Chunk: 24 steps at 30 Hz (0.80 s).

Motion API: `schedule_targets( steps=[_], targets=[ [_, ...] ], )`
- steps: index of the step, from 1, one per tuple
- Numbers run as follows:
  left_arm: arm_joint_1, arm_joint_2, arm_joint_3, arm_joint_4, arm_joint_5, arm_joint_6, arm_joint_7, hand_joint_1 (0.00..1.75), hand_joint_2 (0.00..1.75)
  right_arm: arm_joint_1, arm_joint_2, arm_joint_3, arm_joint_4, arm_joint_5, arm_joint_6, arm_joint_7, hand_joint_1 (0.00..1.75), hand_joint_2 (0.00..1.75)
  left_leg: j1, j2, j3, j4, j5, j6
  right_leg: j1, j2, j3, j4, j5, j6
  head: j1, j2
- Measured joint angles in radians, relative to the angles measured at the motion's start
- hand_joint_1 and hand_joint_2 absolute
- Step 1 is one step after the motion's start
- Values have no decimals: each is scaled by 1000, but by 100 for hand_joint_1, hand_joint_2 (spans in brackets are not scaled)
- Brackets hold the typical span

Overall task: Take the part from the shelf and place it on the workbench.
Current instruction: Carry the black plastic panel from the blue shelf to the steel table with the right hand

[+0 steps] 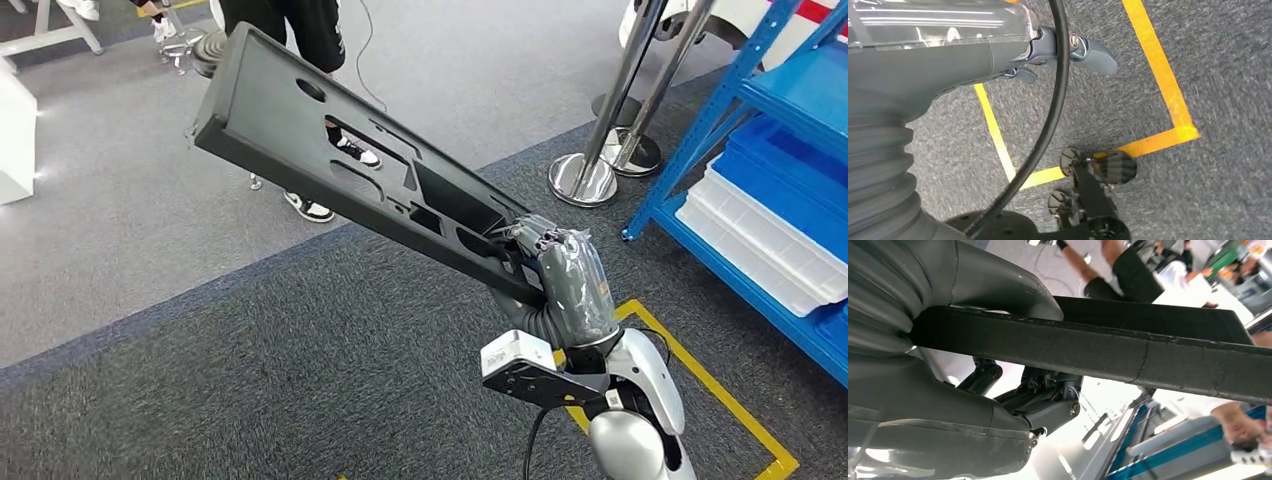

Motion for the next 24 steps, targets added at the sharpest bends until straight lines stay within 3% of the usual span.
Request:
schedule_targets(
  steps=[1,3,5,7,9,10,11,12,14,16,17,18,20,22,24],
  targets=[
    [-1,1,0,0,0,1,0,0,175,0,0,0,0,-1,0,-1,175,175,-5,2,0,-8,-3,7,2,-12,2,-2,-1,5,0,0],
    [2,2,0,0,0,4,1,0,175,-1,0,0,0,-3,0,-2,175,175,-2,-27,1,-18,2,17,2,-26,10,-5,-6,15,0,0],
    [5,3,0,0,-1,7,3,0,175,-1,0,0,-1,-7,1,-4,175,175,5,-54,12,-35,11,29,0,19,0,30,-32,23,0,0],
    [2,4,0,0,-5,9,7,0,175,4,-1,0,-1,-11,1,-6,175,175,8,-80,17,-42,15,38,-3,86,-54,140,-88,25,0,0],
    [-1,7,-1,0,-9,10,9,0,175,13,-1,-1,-2,-11,1,-6,175,175,7,-112,16,-40,15,41,-3,108,-117,247,-121,27,0,0],
    [-1,11,-1,0,-10,10,8,0,175,18,-1,0,-1,-6,0,-7,175,175,7,-129,16,-38,14,40,-4,110,-130,258,-109,28,0,0],
    [0,16,-1,0,-9,9,6,0,175,20,0,1,-1,1,-1,-8,175,175,8,-146,16,-34,12,39,-6,112,-125,230,-79,29,0,0],
    [1,22,-1,0,-7,7,2,0,175,20,2,4,-1,10,-4,-9,175,175,9,-163,16,-28,9,35,-9,121,-105,174,-37,29,0,0],
    [1,35,-1,0,-2,4,-7,0,175,20,9,13,2,27,-13,-9,175,175,10,-192,10,-13,0,24,-16,167,-59,61,18,29,0,0],
    [-1,47,-1,0,0,2,-14,0,175,20,17,26,6,36,-21,-9,175,175,13,-215,-1,-4,-3,11,-15,191,-44,20,23,23,0,0],
    [1,52,-1,0,0,3,-17,0,175,19,20,33,8,38,-24,-8,175,175,16,-226,-5,-5,-2,4,-13,181,-43,17,24,19,0,0],
    [3,56,-1,0,0,4,-19,0,175,17,24,40,10,39,-27,-8,175,175,19,-226,-7,-5,-1,-2,-11,169,-39,13,25,12,0,0],
    [6,63,-1,0,0,6,-19,0,175,15,31,50,12,39,-32,-7,175,175,18,-180,-22,27,-19,-13,-11,144,-29,3,27,-3,0,0],
    [0,68,-1,0,-1,7,-20,0,175,14,36,56,13,40,-33,-6,175,175,18,-115,-70,129,-69,-21,-8,115,-19,-3,24,-13,0,0],
    [-4,70,-1,0,-1,7,-22,0,175,14,38,61,16,40,-33,-6,175,175,22,-95,-130,242,-109,-27,-4,84,-15,-3,19,-17,0,0]
  ],
)
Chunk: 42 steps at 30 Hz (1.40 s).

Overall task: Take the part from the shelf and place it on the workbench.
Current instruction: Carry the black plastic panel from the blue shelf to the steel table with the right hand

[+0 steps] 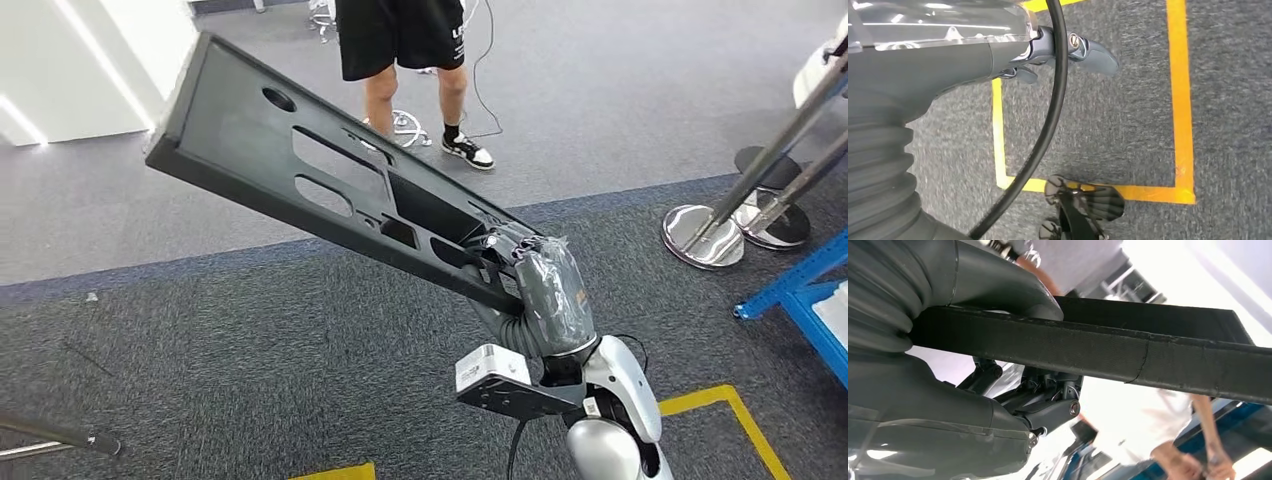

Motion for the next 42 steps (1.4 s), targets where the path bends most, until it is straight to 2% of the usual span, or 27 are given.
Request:
schedule_targets(
  steps=[1,2,4,6,7,9,10,12,14,15,16,17,18,20,22,24,25,26,29,31,32,34,35,37,38,40,42],
  targets=[
    [1,1,0,0,2,0,-2,0,175,0,1,2,3,1,0,0,175,175,2,3,-11,19,3,-2,1,-15,2,0,-3,0,0,0],
    [3,2,0,0,6,0,-6,0,175,-2,4,5,6,4,0,0,175,175,3,7,-2,-1,23,-3,2,-28,6,0,-7,1,0,0],
    [5,9,0,0,18,0,-18,0,175,-10,13,16,15,15,0,2,175,175,3,37,60,-125,87,0,4,-53,16,0,-15,5,0,0],
    [-1,15,1,0,31,0,-32,0,175,-19,22,29,23,25,-3,2,175,175,-8,71,110,-224,118,14,8,-74,24,0,-24,15,0,0],
    [-3,18,1,0,37,0,-37,0,175,-22,25,35,27,27,-6,2,175,175,-13,77,116,-241,118,23,10,-84,27,-1,-26,20,0,0],
    [-1,22,3,0,44,0,-45,0,175,-22,28,42,34,28,-13,-1,175,175,-17,55,116,-246,119,40,13,-104,31,-6,-30,31,0,0],
    [2,23,4,0,46,0,-48,0,175,-22,28,45,37,28,-17,-2,175,175,-16,43,119,-253,121,46,11,-97,34,-3,-36,36,0,0],
    [4,24,4,0,47,1,-50,0,175,-20,29,46,41,28,-21,-6,175,175,-11,21,128,-266,126,61,7,-47,15,52,-72,41,0,0],
    [-1,24,5,0,49,1,-51,0,175,-16,28,46,45,28,-23,-9,175,175,-11,-3,131,-269,127,69,3,10,-49,179,-129,40,0,0],
    [-3,24,5,0,50,1,-52,0,175,-13,28,46,47,28,-23,-9,175,175,-12,-18,131,-268,126,70,3,20,-85,237,-146,40,0,0],
    [-4,24,5,0,52,1,-52,0,175,-10,27,46,50,28,-23,-9,175,175,-13,-33,132,-267,125,71,3,24,-109,267,-145,40,0,0],
    [-3,24,5,0,53,1,-53,0,175,-8,27,46,51,28,-24,-9,175,175,-13,-49,133,-266,124,71,3,27,-115,259,-122,40,0,0],
    [-2,24,6,0,54,1,-54,0,175,-6,27,46,52,27,-25,-10,175,175,-13,-64,134,-264,123,70,3,32,-102,213,-84,38,0,0],
    [-2,22,6,0,55,3,-53,0,175,-3,27,46,53,26,-32,-15,175,175,-13,-93,133,-257,119,64,0,74,-52,79,-8,33,0,0],
    [-3,20,7,0,56,10,-48,0,175,6,25,46,51,24,-42,-23,175,175,-11,-118,127,-253,117,54,-1,106,-24,8,16,32,0,0],
    [3,19,10,0,57,20,-36,0,175,20,22,46,48,24,-52,-31,175,175,-7,-139,122,-255,118,41,2,91,-18,-1,14,28,0,0],
    [8,19,11,0,58,26,-28,0,175,28,21,45,46,24,-56,-34,175,175,-6,-135,121,-253,116,35,2,80,-13,-7,16,23,0,0],
    [12,18,12,0,57,31,-18,0,175,36,20,44,42,24,-61,-36,175,175,-7,-114,116,-240,108,30,1,67,-6,-14,17,17,0,0],
    [12,16,13,0,50,47,11,0,175,65,16,41,27,27,-69,-44,175,175,-6,-19,48,-95,32,16,2,23,11,-29,16,5,0,0],
    [12,13,13,0,43,51,25,0,175,83,13,40,22,35,-70,-47,175,175,-1,1,-6,6,-1,8,4,-7,15,-29,10,4,0,0],
    [14,11,13,0,41,53,29,0,175,90,12,40,21,40,-70,-47,175,175,2,5,-8,10,8,5,4,-22,18,-29,7,6,0,0],
    [17,8,13,0,37,56,30,0,175,99,10,40,19,48,-70,-47,175,175,6,27,44,-92,69,4,4,-48,26,-28,-1,12,0,0],
    [16,7,13,0,36,58,28,0,175,101,9,40,18,50,-70,-47,175,175,2,53,82,-160,94,6,7,-60,32,-28,-6,17,0,0],
    [12,3,12,0,30,61,24,0,175,101,7,39,17,53,-70,-46,175,175,-7,87,126,-244,117,21,11,-80,41,-27,-15,28,0,0],
    [12,2,11,0,26,61,23,0,175,101,6,39,16,54,-70,-46,175,175,-12,88,130,-253,114,30,13,-90,44,-28,-19,34,0,0],
    [14,-1,10,0,20,62,22,0,175,101,4,37,13,58,-69,-42,175,175,-13,62,129,-257,114,46,10,-102,51,-27,-25,46,0,0],
    [13,-3,8,0,19,62,22,0,175,101,3,34,8,61,-68,-37,175,175,-10,39,134,-264,117,61,5,-60,39,11,-54,54,0,0]
  ],
)
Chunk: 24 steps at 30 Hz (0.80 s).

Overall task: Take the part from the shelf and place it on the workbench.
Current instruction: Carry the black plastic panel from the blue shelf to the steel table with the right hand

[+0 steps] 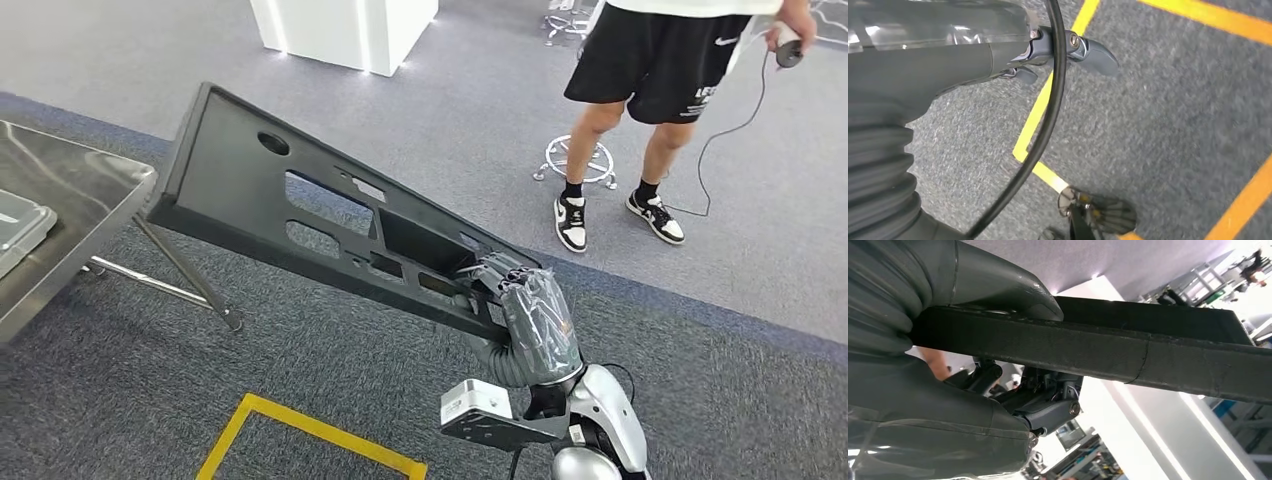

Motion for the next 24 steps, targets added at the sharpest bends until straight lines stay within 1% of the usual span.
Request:
schedule_targets(
  steps=[1,2,3,4,5,6,7,8,9,10,11,12,13,14,15,16,17,18,19,20,21,22,23,24],
  targets=[
    [-2,-1,-1,0,0,0,0,0,175,1,-1,-2,-3,1,0,2,175,175,2,-12,2,-2,2,7,-2,33,-24,51,-28,1,0,0],
    [-6,-2,-2,0,-1,0,-1,0,175,2,-3,-5,-5,1,0,3,175,175,1,-25,2,-3,2,11,-2,62,-59,119,-60,1,0,0],
    [-8,-2,-4,0,-3,-2,-2,0,175,3,-5,-7,-6,1,1,4,175,175,-1,-39,1,-2,2,15,-2,76,-98,188,-86,0,0,0],
    [-9,-3,-4,0,-5,-3,-2,0,175,5,-8,-10,-6,1,3,6,175,175,-2,-55,2,-2,2,16,-2,82,-131,239,-96,-1,0,0],
    [-8,-4,-5,0,-6,-6,-3,0,175,6,-9,-13,-7,2,5,9,175,175,-4,-71,3,-1,2,16,-2,85,-148,255,-85,-2,0,0],
    [-7,-5,-6,0,-9,-7,-3,0,175,6,-11,-15,-8,2,8,11,175,175,-5,-87,4,-1,1,16,-2,88,-145,230,-54,-5,0,0],
    [-6,-6,-7,0,-11,-8,-3,0,175,6,-12,-17,-10,2,12,13,175,175,-5,-104,6,0,1,15,-2,97,-126,172,-10,-9,0,0],
    [-6,-9,-7,0,-13,-9,-3,0,175,6,-13,-18,-13,3,15,15,175,175,-5,-119,7,1,0,14,-2,121,-99,101,29,-15,0,0],
    [-7,-11,-8,0,-15,-9,-2,0,175,5,-14,-18,-16,3,19,17,175,175,-6,-134,5,4,-1,11,-3,143,-75,39,57,-18,0,0],
    [-8,-14,-8,0,-17,-8,-1,0,175,4,-14,-19,-19,4,22,20,175,175,-5,-146,3,6,-1,7,-3,159,-60,-2,72,-20,0,0],
    [-7,-15,-9,0,-19,-8,0,0,175,3,-14,-19,-22,5,26,23,175,175,-4,-158,-1,6,-1,1,-1,167,-53,-20,73,-22,0,0],
    [-5,-16,-9,0,-19,-8,2,0,175,1,-14,-19,-23,6,31,26,175,175,-2,-169,-4,6,-1,-6,0,157,-51,-24,73,-24,0,0],
    [-2,-17,-9,0,-21,-8,3,0,175,-3,-14,-19,-23,7,35,29,175,175,0,-176,-6,5,-1,-12,-1,144,-48,-29,75,-28,0,0],
    [0,-18,-9,0,-23,-8,5,0,175,-8,-14,-19,-23,8,40,31,175,175,0,-164,-9,11,-5,-17,-2,132,-44,-35,77,-34,0,0],
    [1,-18,-9,0,-25,-8,6,0,175,-13,-13,-20,-23,9,44,33,175,175,-1,-140,-18,31,-19,-23,-4,118,-39,-42,79,-39,0,0],
    [0,-18,-10,0,-27,-8,8,0,175,-20,-13,-20,-23,10,49,35,175,175,-2,-106,-35,71,-44,-28,-5,104,-34,-47,81,-44,0,0],
    [-3,-18,-11,0,-30,-8,8,0,175,-26,-13,-20,-23,11,55,38,175,175,-1,-71,-62,129,-76,-34,-4,90,-32,-49,80,-48,0,0],
    [-6,-18,-12,0,-31,-8,9,0,175,-32,-12,-21,-22,12,59,41,175,175,2,-52,-95,195,-109,-40,-2,74,-31,-49,78,-49,0,0],
    [-7,-19,-14,0,-33,-9,9,0,175,-38,-12,-21,-20,14,63,43,175,175,5,-42,-122,250,-129,-45,-2,58,-31,-49,77,-49,0,0],
    [-7,-19,-16,0,-35,-10,9,0,175,-43,-12,-21,-17,15,67,46,175,175,9,-37,-135,276,-132,-50,-1,42,-30,-49,74,-48,0,0],
    [-5,-19,-18,0,-37,-10,9,0,175,-48,-11,-21,-15,16,69,47,175,175,12,-32,-128,262,-116,-54,-2,28,-28,-48,72,-46,0,0],
    [-4,-19,-20,0,-38,-11,9,0,175,-53,-11,-21,-12,17,71,49,175,175,15,-24,-101,211,-85,-56,-2,15,-25,-47,69,-43,0,0],
    [-3,-19,-23,-1,-38,-11,9,0,175,-58,-10,-21,-10,18,72,50,175,175,16,-3,-64,139,-53,-57,-2,2,-21,-46,65,-38,0,0],
    [-4,-19,-25,-1,-39,-11,9,0,175,-62,-8,-21,-8,19,72,50,175,175,14,16,-31,76,-30,-53,1,-10,-18,-44,60,-32,0,0]
  ],
)
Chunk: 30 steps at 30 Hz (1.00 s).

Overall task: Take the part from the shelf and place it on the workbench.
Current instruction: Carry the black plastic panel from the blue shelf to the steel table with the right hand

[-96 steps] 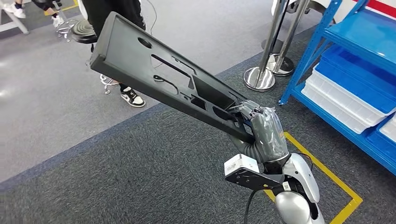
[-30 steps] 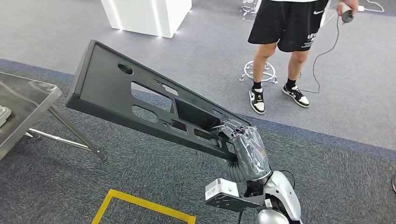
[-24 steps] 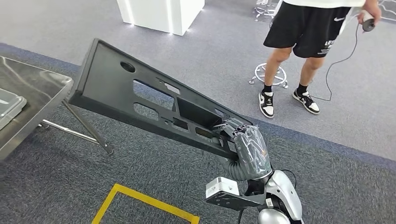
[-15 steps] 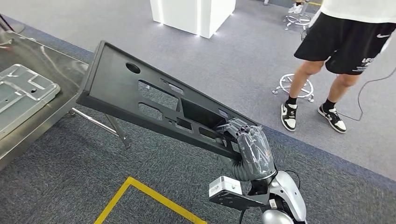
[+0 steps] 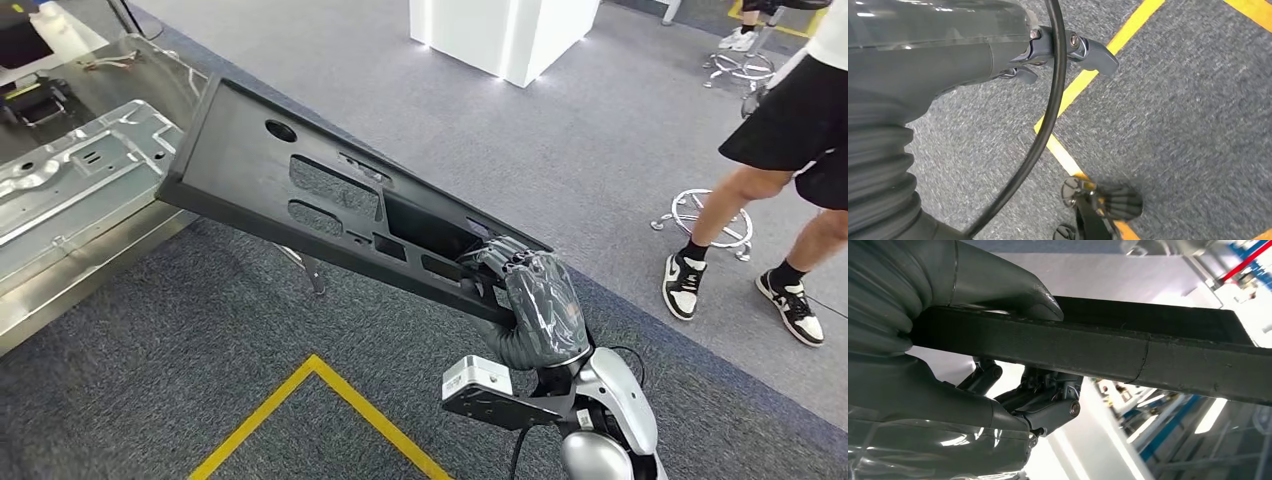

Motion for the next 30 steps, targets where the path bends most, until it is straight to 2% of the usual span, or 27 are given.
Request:
schedule_targets(
  steps=[1,2,4,5,7,8,9,10,11,12,13,14,15,16,17,18,19,20,21,22,24,25,26,27,28,29,30],
  targets=[
    [-1,0,-2,0,0,0,-1,0,175,-4,1,0,1,1,0,0,175,175,-3,14,23,-44,13,7,2,-11,3,2,-4,6,0,0],
    [-2,0,-4,0,-1,0,-2,0,175,-9,2,1,3,4,2,1,175,175,-6,21,32,-64,16,16,5,-20,6,3,-8,11,0,0],
    [0,0,-6,0,-4,-1,-7,0,175,-24,5,4,9,13,8,4,175,175,-10,0,31,-66,14,33,6,-38,11,2,-13,21,0,0],
    [1,0,-6,-1,-5,-1,-10,0,175,-35,7,6,13,19,13,8,175,175,-10,-11,32,-68,14,39,3,-31,14,6,-18,27,0,0],
    [-2,1,-7,-2,-6,0,-15,0,175,-58,12,11,22,32,22,17,175,175,-6,-33,36,-73,18,52,-2,18,-7,60,-53,34,0,0],
    [-6,1,-7,-3,-6,0,-17,0,175,-68,14,14,27,37,26,22,175,175,-6,-44,37,-74,18,57,-4,51,-36,120,-82,36,0,0],
    [-10,1,-7,-4,-5,0,-19,0,175,-75,15,18,32,41,30,25,175,175,-7,-57,36,-74,18,60,-4,74,-74,190,-113,35,0,0],
    [-14,1,-8,-5,-5,0,-22,0,175,-80,16,21,38,44,33,28,175,175,-8,-71,37,-74,18,62,-3,84,-110,254,-134,34,0,0],
    [-15,1,-8,-6,-4,0,-23,0,175,-83,17,24,44,46,35,31,175,175,-10,-86,37,-73,18,63,-3,89,-135,292,-138,32,0,0],
    [-15,1,-8,-7,-4,0,-24,0,175,-86,18,27,49,46,36,32,175,175,-11,-103,39,-73,18,63,-3,92,-143,291,-120,29,0,0],
    [-15,1,-8,-7,-4,0,-24,0,175,-89,19,30,54,46,36,33,175,175,-12,-120,41,-73,18,63,-2,98,-132,252,-83,24,0,0],
    [-14,1,-8,-8,-4,0,-24,0,175,-94,21,32,57,46,36,33,175,175,-12,-136,43,-73,17,62,-2,115,-108,184,-37,18,0,0],
    [-15,-1,-8,-8,-4,0,-24,0,175,-98,22,33,60,46,36,33,175,175,-11,-151,42,-72,17,61,-3,147,-82,117,-2,12,0,0],
    [-15,-2,-8,-8,-4,0,-24,0,175,-101,23,35,62,46,36,33,175,175,-10,-165,40,-71,17,58,-4,175,-61,61,20,8,0,0],
    [-15,-4,-8,-8,-4,0,-24,0,175,-103,25,36,64,47,36,33,175,175,-7,-178,35,-70,17,52,-4,197,-50,28,28,6,0,0],
    [-14,-5,-8,-8,-4,1,-25,0,175,-105,26,37,67,49,36,34,175,175,-3,-192,30,-71,18,45,-2,204,-46,18,25,4,0,0],
    [-12,-5,-8,-8,-3,1,-25,0,175,-108,28,40,70,53,36,35,175,175,-1,-206,25,-72,20,37,-1,192,-43,11,25,3,0,0],
    [-9,-4,-8,-9,-2,2,-25,0,175,-112,31,43,74,57,37,37,175,175,2,-205,23,-71,19,30,-2,177,-38,6,26,1,0,0],
    [-7,-5,-8,-9,0,2,-24,0,175,-116,34,47,79,62,37,40,175,175,0,-186,18,-61,12,25,-3,162,-32,-1,27,-3,0,0],
    [-8,-5,-8,-9,3,2,-24,0,175,-121,38,52,83,66,38,42,175,175,-2,-153,6,-33,-4,21,-5,146,-24,-9,27,-7,0,0],
    [-14,-6,-8,-10,8,2,-24,0,175,-126,44,60,91,73,40,44,175,175,-4,-79,-48,79,-60,12,-4,110,-14,-14,23,-15,0,0],
    [-17,-6,-8,-10,9,2,-24,0,175,-128,46,63,96,75,41,45,175,175,-2,-63,-82,143,-86,7,-2,92,-11,-14,20,-16,0,0],
    [-17,-6,-8,-10,10,2,-24,0,175,-129,47,64,100,78,42,46,175,175,0,-56,-106,188,-97,3,-2,74,-9,-13,17,-16,0,0],
    [-15,-6,-8,-10,10,2,-24,0,175,-130,48,66,105,79,43,47,175,175,2,-51,-112,198,-90,0,-2,58,-8,-12,13,-15,0,0],
    [-13,-5,-8,-10,10,2,-24,0,175,-131,49,68,109,79,43,48,175,175,4,-45,-96,166,-65,-3,-2,44,-5,-10,9,-13,0,0],
    [-12,-5,-8,-10,10,2,-24,0,175,-133,51,69,113,79,43,49,175,175,5,-33,-63,103,-30,-4,-3,31,-2,-7,4,-10,0,0],
    [-12,-4,-8,-10,10,2,-24,0,175,-135,52,71,116,79,43,49,175,175,2,-10,-26,34,-4,-2,-1,18,2,-4,-2,-5,0,0]
  ],
)
